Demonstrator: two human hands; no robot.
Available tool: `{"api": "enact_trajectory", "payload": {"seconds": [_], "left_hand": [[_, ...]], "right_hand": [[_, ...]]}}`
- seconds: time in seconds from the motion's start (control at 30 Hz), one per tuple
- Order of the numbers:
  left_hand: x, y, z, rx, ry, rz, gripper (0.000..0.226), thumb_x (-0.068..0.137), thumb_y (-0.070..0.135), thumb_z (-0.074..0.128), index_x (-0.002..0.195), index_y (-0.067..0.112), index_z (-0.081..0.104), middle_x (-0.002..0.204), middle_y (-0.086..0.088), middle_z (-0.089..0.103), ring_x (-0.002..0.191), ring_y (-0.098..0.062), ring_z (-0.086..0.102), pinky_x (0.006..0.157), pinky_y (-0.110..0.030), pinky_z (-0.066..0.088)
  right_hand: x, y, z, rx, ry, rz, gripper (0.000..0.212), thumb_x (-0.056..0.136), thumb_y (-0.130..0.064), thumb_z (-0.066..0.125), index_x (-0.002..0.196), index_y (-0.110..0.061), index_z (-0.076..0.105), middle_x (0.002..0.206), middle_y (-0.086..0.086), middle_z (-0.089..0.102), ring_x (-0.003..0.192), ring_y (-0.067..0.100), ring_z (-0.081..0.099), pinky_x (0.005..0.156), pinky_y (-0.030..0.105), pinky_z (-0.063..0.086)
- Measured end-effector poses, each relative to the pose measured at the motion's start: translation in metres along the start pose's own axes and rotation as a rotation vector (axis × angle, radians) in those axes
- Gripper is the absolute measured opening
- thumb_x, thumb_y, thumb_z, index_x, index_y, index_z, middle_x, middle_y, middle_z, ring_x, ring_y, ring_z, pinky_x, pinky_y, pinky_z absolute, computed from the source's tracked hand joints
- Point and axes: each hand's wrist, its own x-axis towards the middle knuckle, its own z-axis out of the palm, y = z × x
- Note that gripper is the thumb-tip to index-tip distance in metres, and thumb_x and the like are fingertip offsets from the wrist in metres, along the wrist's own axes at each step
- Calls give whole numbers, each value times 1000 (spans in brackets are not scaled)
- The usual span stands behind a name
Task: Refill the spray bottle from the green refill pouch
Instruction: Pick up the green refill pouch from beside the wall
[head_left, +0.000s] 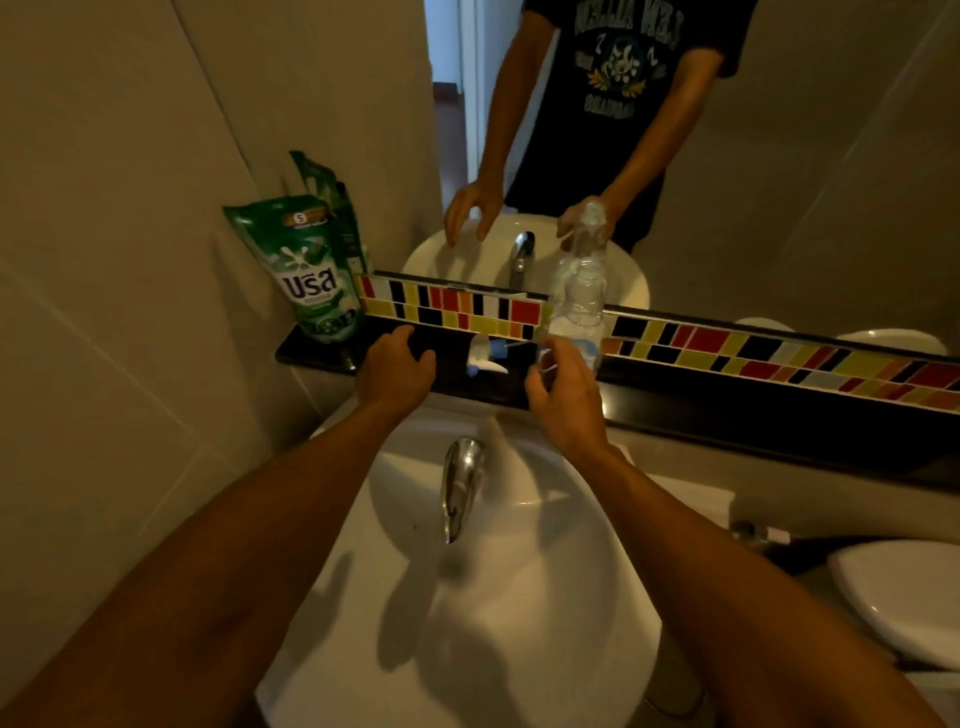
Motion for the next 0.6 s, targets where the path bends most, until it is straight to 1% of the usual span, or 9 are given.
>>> {"api": "enact_trajectory", "payload": {"seconds": [0.03,0.1,0.17,0.27,0.33,0.4,0.43,0.5,0.6], "left_hand": [[-1,-4,-12,12,13,-12,46,93,30,66,136,13,58,130,-12,64,120,-32,60,92,-43,51],[-3,-14,-36,29,33,-39,49,94,32,65,138,14,56,132,-12,63,122,-33,58,94,-44,51],[-2,-26,-59,27,61,-66,51,92,35,64,140,18,55,132,-11,63,121,-34,59,94,-46,53],[2,-44,-89,12,100,-86,47,88,39,61,133,24,58,120,-9,67,108,-34,64,84,-46,56],[6,-53,-105,1,104,-87,47,87,38,60,133,25,55,116,-9,68,102,-34,66,81,-44,57],[12,-60,-120,-41,108,-87,48,89,33,62,136,26,52,122,-8,66,105,-32,65,82,-40,55],[16,-63,-125,-63,113,-85,49,90,31,62,137,26,51,125,-7,66,107,-31,64,83,-39,54],[24,-72,-134,-92,123,-79,50,91,28,63,139,23,50,129,-8,65,111,-31,64,85,-39,53],[41,-87,-140,-148,118,-73,55,91,25,66,143,20,48,134,-9,62,117,-28,63,86,-35,51]], "right_hand": [[2,-5,6,-8,-14,-7,31,100,-11,62,130,-18,56,104,-2,61,89,14,62,77,40,59],[6,-20,19,-1,-68,-9,30,100,-10,60,129,-17,56,101,2,62,87,17,62,76,41,56],[8,-35,33,36,-126,-10,32,101,-10,60,132,-20,54,98,-3,61,85,15,63,77,41,60],[15,-57,56,56,-176,-15,35,102,-14,60,135,-22,53,95,-13,55,87,14,65,78,41,62],[21,-73,71,51,-204,-34,38,102,-14,61,139,-22,52,96,-15,54,86,12,65,74,34,60],[28,-88,85,61,-229,-39,39,103,-13,60,141,-19,52,96,-15,54,80,7,62,67,24,54],[31,-96,91,62,-239,-43,39,103,-13,60,141,-18,52,96,-14,54,79,4,60,66,22,52],[38,-109,104,50,-256,-56,37,104,-13,60,140,-16,53,101,-11,55,82,1,57,70,22,51],[52,-124,124,52,-296,-60,41,104,-16,59,144,-15,52,118,0,62,93,11,62,72,23,51]]}}
